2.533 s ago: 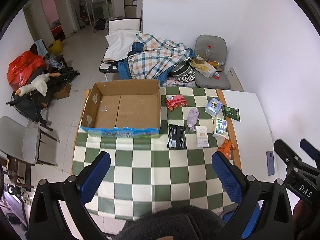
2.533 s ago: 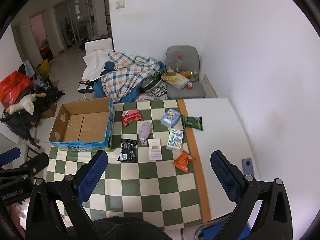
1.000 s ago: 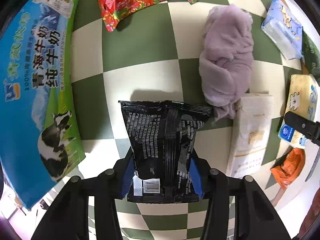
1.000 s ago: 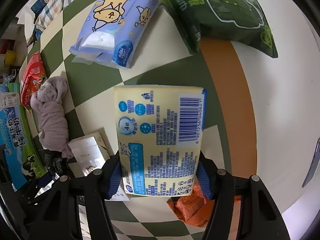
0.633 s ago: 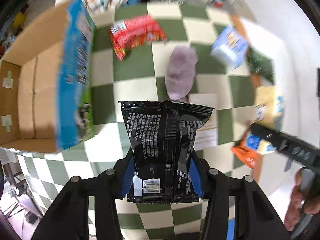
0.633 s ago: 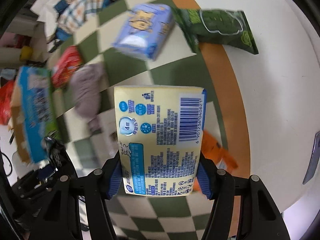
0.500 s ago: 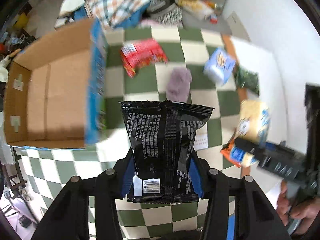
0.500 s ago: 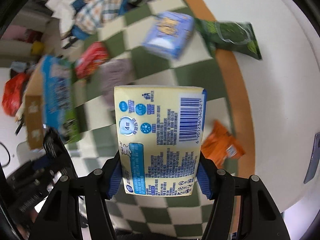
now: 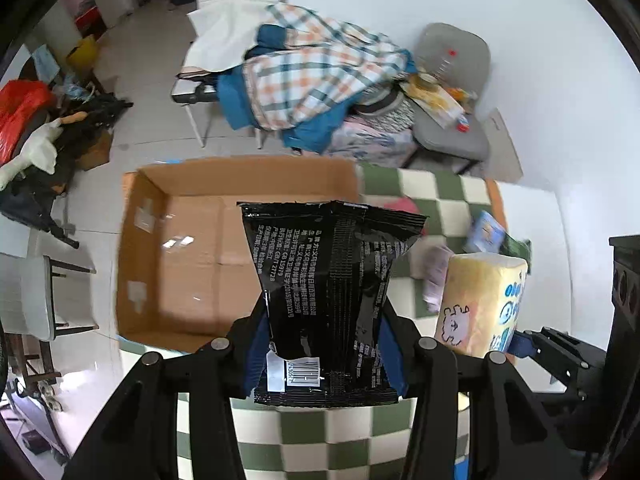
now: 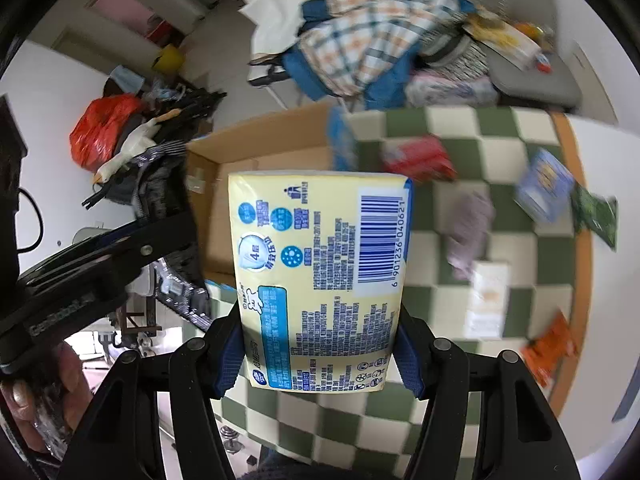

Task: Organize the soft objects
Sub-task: 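Carry both items into the cardboard box and open both tools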

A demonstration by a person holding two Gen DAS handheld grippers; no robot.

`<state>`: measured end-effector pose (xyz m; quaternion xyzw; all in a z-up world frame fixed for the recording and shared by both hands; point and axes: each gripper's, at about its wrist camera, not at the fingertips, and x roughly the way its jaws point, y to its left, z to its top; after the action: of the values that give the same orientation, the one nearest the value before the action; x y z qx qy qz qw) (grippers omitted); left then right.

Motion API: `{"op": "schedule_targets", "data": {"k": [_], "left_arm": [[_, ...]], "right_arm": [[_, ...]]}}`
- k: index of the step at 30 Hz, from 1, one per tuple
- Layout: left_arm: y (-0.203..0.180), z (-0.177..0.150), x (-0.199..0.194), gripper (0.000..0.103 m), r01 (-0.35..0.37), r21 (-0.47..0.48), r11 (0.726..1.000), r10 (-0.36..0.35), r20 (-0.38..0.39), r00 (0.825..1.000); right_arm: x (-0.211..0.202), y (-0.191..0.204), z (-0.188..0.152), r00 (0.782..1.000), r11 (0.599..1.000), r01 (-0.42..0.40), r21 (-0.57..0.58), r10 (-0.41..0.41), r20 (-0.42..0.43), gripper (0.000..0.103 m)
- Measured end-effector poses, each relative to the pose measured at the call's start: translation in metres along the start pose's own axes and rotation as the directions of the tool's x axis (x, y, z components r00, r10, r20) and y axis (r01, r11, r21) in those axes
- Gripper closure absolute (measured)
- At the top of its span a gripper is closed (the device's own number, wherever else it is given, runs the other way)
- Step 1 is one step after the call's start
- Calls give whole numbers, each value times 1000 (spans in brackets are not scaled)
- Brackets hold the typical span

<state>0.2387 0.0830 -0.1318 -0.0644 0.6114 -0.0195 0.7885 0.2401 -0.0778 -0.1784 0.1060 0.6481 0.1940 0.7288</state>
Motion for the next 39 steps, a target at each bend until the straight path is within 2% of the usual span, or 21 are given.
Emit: {"op": "schedule_targets", "data": {"k": [5,12,17,19,24,29,30,31,32,33,37,39], "left_arm": [[66,29,25,58,-45,-37,998,44,-29,999],[143,63,106,58,-8,-108,994,-11,-182,983],[160,73,156,57,24,-110,994,-52,-265,963],[163,75,172,57,10,-106,994,-41,-291,956],[164,77,191,55,10,-80,997,-35,-317,948],[174,81,203,53,-20,-88,996,-12,-343,939],[176,81,202,49,-20,-91,996,-12,-341,940],[177,82,201,43,-14,-95,995,-19,-332,943],[178,82,198,30,-8,-99,995,-24,-320,947],[179,83,197,22,-7,-100,995,-25,-313,949],[182,79,183,15,1,-98,995,-29,-280,960],[182,74,173,7,7,-97,995,-33,-268,963]], "right_arm": [[38,64,34,1000,999,2,-43,-2,-11,38],[142,104,81,996,999,40,-33,-43,-83,38],[212,106,100,985,996,88,-27,-91,-145,38],[232,103,106,980,992,119,-31,-122,-157,38],[259,92,121,971,986,165,-37,-169,-169,38],[279,83,133,966,983,178,-38,-182,-185,36],[280,83,133,965,982,184,-32,-187,-186,34],[281,81,134,964,982,189,-25,-190,-187,23],[280,79,135,964,982,187,-19,-187,-187,13],[279,78,135,966,983,185,-16,-184,-184,10],[271,79,134,965,980,196,-25,-197,-175,8],[266,81,129,964,980,196,-24,-198,-176,2]]}}
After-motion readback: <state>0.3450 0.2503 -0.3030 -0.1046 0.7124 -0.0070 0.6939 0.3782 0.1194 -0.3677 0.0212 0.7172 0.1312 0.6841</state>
